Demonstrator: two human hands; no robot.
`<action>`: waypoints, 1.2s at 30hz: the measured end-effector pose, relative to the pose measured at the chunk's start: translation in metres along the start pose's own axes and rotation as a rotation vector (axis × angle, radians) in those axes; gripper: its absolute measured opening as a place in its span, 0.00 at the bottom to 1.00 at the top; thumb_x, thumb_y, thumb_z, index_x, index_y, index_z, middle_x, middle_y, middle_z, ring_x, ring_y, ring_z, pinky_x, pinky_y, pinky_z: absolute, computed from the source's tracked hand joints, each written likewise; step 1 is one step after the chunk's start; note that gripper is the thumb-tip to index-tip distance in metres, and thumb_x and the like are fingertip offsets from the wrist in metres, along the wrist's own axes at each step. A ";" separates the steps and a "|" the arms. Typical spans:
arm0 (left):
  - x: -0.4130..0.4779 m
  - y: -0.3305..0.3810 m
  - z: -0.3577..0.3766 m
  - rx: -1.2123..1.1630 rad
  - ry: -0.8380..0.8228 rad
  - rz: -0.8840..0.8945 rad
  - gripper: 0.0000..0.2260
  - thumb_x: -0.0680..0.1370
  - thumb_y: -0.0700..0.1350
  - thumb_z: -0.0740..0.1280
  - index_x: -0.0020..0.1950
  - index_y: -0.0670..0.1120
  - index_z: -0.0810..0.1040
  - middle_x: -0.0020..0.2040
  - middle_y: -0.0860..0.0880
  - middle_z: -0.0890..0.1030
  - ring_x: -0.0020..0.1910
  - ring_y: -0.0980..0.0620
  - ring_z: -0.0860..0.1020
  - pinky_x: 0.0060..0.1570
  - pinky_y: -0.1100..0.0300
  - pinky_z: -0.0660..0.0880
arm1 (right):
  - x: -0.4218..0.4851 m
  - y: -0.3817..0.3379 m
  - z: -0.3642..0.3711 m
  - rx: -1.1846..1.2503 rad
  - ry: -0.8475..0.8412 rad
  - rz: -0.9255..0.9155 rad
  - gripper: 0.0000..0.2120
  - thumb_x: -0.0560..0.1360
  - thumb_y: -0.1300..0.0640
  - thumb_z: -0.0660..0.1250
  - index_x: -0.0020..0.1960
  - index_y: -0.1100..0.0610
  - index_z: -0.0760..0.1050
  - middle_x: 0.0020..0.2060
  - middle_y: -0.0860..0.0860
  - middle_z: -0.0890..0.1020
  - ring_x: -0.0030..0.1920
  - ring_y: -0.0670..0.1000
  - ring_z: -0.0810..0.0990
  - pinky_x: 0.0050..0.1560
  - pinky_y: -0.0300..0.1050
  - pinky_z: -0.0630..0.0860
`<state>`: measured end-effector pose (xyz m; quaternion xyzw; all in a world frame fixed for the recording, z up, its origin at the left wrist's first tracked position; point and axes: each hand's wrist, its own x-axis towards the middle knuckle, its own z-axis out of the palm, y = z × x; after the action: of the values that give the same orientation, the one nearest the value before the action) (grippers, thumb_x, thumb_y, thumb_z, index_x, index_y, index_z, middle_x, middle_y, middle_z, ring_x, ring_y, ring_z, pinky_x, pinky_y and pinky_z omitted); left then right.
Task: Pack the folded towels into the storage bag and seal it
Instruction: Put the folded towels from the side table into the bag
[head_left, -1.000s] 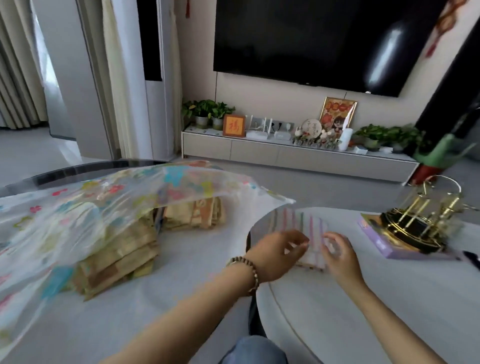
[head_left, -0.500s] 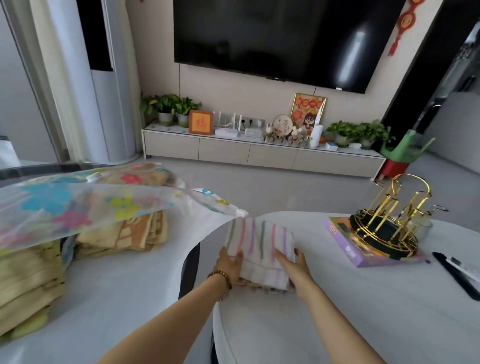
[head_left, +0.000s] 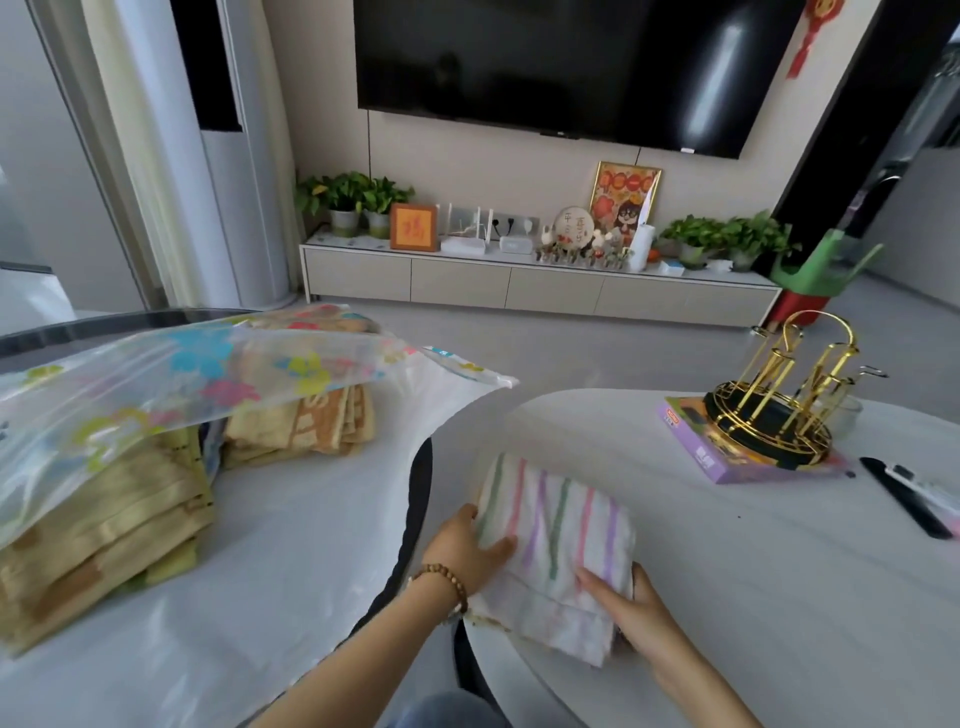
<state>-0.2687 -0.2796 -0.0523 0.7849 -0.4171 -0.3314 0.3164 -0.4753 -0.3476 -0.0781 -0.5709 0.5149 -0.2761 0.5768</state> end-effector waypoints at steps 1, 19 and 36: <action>-0.007 0.001 0.005 0.035 0.067 0.037 0.27 0.73 0.56 0.67 0.68 0.46 0.66 0.64 0.44 0.72 0.59 0.45 0.74 0.57 0.56 0.72 | -0.006 -0.001 0.002 -0.043 0.021 -0.031 0.20 0.71 0.59 0.73 0.61 0.59 0.73 0.56 0.57 0.81 0.57 0.55 0.80 0.63 0.53 0.73; -0.136 0.064 -0.167 0.020 0.123 0.746 0.26 0.71 0.46 0.73 0.66 0.56 0.69 0.53 0.56 0.80 0.51 0.57 0.79 0.53 0.60 0.75 | -0.079 -0.163 0.066 0.119 -0.610 -0.297 0.26 0.61 0.43 0.78 0.55 0.53 0.81 0.54 0.53 0.85 0.56 0.50 0.82 0.50 0.39 0.79; -0.142 -0.028 -0.296 0.526 0.759 0.329 0.27 0.72 0.56 0.68 0.68 0.49 0.65 0.60 0.43 0.78 0.49 0.43 0.80 0.45 0.47 0.79 | -0.016 -0.159 0.298 0.166 -0.242 -0.099 0.29 0.74 0.50 0.69 0.69 0.62 0.63 0.65 0.57 0.74 0.63 0.58 0.75 0.64 0.54 0.73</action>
<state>-0.0854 -0.0794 0.1340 0.8272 -0.4606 0.1488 0.2854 -0.1670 -0.2527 0.0225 -0.5750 0.3884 -0.2752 0.6654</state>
